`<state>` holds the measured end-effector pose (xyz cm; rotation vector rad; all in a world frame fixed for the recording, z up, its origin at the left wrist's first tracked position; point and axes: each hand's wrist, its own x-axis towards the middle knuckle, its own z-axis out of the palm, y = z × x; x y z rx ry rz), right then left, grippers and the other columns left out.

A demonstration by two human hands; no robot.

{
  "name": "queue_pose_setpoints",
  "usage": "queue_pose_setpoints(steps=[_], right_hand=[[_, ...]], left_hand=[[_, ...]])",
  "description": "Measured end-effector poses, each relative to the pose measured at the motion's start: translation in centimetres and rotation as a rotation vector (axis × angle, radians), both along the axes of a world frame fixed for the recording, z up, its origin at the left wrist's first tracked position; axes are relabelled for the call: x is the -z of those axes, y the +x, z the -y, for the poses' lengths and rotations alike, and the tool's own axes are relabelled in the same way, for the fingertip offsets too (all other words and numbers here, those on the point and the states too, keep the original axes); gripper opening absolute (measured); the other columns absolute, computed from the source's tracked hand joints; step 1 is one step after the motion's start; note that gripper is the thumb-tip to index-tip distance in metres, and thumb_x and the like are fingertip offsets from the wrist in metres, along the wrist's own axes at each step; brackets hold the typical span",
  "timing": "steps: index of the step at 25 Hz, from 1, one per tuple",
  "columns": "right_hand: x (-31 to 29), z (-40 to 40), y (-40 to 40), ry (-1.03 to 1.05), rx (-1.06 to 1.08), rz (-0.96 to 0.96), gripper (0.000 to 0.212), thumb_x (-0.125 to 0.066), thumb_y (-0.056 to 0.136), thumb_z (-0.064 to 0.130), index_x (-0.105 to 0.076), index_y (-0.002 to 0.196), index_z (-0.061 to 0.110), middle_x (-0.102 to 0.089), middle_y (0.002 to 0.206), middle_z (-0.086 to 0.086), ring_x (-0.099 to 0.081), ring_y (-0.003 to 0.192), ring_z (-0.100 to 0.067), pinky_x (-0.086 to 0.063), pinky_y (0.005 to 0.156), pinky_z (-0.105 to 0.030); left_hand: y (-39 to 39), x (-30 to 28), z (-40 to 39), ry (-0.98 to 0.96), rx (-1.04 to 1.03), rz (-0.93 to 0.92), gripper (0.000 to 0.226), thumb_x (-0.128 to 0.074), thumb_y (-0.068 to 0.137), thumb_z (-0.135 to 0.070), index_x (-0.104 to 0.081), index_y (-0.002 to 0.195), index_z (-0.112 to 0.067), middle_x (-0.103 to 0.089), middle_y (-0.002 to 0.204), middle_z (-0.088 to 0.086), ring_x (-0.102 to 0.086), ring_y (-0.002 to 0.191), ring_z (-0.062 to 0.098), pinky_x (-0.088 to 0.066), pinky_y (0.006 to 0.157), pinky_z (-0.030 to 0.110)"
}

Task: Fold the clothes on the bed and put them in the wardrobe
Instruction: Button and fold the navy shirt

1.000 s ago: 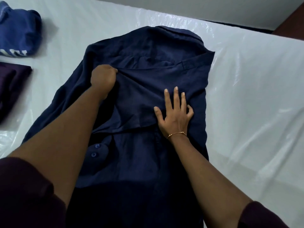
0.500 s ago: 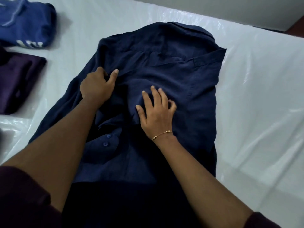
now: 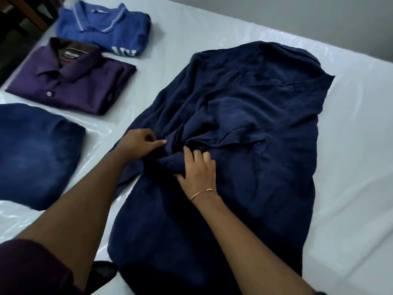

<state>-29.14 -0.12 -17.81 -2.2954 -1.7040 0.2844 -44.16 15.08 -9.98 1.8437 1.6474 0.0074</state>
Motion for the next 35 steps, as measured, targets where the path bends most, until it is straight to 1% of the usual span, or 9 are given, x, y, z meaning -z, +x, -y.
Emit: queue_pose_setpoints(steps=[4, 7, 12, 16, 19, 22, 26, 30, 35], right_hand=[[-3.8, -1.3, -3.6, -0.052, 0.072, -0.175, 0.038, -0.107, 0.087, 0.046, -0.088, 0.108, 0.021, -0.091, 0.098, -0.006, -0.074, 0.111, -0.037, -0.071, 0.098, -0.059], [-6.9, -2.7, -9.3, -0.073, 0.113, -0.590, 0.034, -0.088, 0.109, 0.040, -0.082, 0.128, 0.013, -0.087, 0.122, -0.028, -0.077, 0.118, -0.054, -0.075, 0.110, -0.063], [-8.9, -6.4, -12.7, -0.232, -0.194, -0.893, 0.057, -0.071, 0.127, 0.035, -0.063, 0.182, 0.022, -0.066, 0.179, -0.021, -0.050, 0.169, -0.040, -0.044, 0.153, -0.064], [-6.7, -8.6, -9.5, -0.021, 0.104, -1.268, 0.043, -0.062, 0.122, -0.004, -0.086, 0.158, -0.001, -0.089, 0.144, -0.035, -0.084, 0.094, -0.014, -0.074, 0.100, -0.045], [-2.1, -9.7, -4.0, 0.192, 0.382, -0.708, 0.036, -0.068, 0.112, -0.007, -0.097, 0.128, 0.009, -0.090, 0.131, -0.015, -0.077, 0.110, -0.021, -0.079, 0.107, -0.061], [2.0, -10.2, 0.3, 0.079, 0.308, -0.334, 0.048, -0.073, 0.109, -0.010, -0.094, 0.146, 0.014, -0.081, 0.149, -0.010, -0.065, 0.139, -0.034, -0.080, 0.117, -0.062], [3.7, -11.2, 2.9, 0.086, 0.135, -0.291, 0.098, -0.077, 0.100, -0.027, -0.062, 0.186, 0.019, -0.055, 0.189, -0.010, -0.059, 0.166, -0.033, -0.073, 0.137, -0.053], [3.0, -13.8, 3.4, 0.063, 0.019, -0.212, 0.129, -0.072, 0.093, -0.032, -0.041, 0.197, 0.038, -0.035, 0.204, 0.001, -0.054, 0.172, -0.037, -0.076, 0.114, -0.051], [3.0, -16.6, 4.6, 0.099, 0.054, -0.116, 0.037, -0.074, 0.114, -0.007, -0.091, 0.138, 0.015, -0.071, 0.144, -0.008, -0.073, 0.104, -0.035, -0.084, 0.088, -0.061]], left_hand=[[-2.5, -1.8, 3.0, -0.339, -0.380, 0.358, 0.062, -0.062, 0.091, -0.070, -0.067, 0.089, -0.008, -0.068, 0.082, 0.014, -0.062, 0.067, 0.027, -0.049, 0.067, 0.034], [-5.4, -3.8, 5.2, -0.664, -0.482, 0.682, 0.081, -0.049, 0.085, -0.083, -0.075, 0.103, -0.009, -0.074, 0.096, 0.017, -0.071, 0.089, 0.033, -0.053, 0.088, 0.043], [-9.8, -4.9, 5.2, -0.570, -0.654, 1.001, 0.072, -0.049, 0.090, -0.079, -0.080, 0.091, -0.014, -0.075, 0.091, 0.014, -0.073, 0.082, 0.028, -0.057, 0.077, 0.039], [-10.5, -4.9, 4.7, -0.526, -0.699, 1.112, 0.024, -0.061, 0.100, -0.036, -0.073, 0.112, -0.019, -0.072, 0.111, 0.010, -0.074, 0.091, 0.020, -0.062, 0.087, 0.038], [-10.0, -4.2, 3.3, -0.439, -0.880, 1.132, 0.025, -0.060, 0.101, -0.039, -0.072, 0.103, -0.017, -0.069, 0.098, 0.002, -0.071, 0.077, 0.010, -0.052, 0.090, 0.028], [-9.5, -3.4, 2.2, -0.445, -1.000, 1.127, 0.031, -0.062, 0.099, -0.047, -0.075, 0.104, -0.019, -0.073, 0.101, -0.003, -0.072, 0.086, 0.010, -0.050, 0.089, 0.026], [-8.1, -3.2, 1.5, -0.277, -1.033, 1.007, 0.048, -0.062, 0.098, -0.057, -0.072, 0.120, -0.015, -0.076, 0.110, 0.004, -0.072, 0.105, 0.022, -0.055, 0.093, 0.034], [-7.7, -2.1, 1.5, 0.414, -0.571, 0.431, 0.077, -0.081, 0.085, -0.057, -0.048, 0.147, -0.025, -0.050, 0.142, 0.001, -0.052, 0.131, 0.018, -0.044, 0.103, 0.029], [-10.3, 1.2, -0.9, 0.531, -0.014, -0.236, 0.075, -0.092, 0.068, -0.054, -0.065, 0.130, -0.021, -0.045, 0.151, 0.003, -0.038, 0.136, 0.042, -0.046, 0.099, 0.062]])
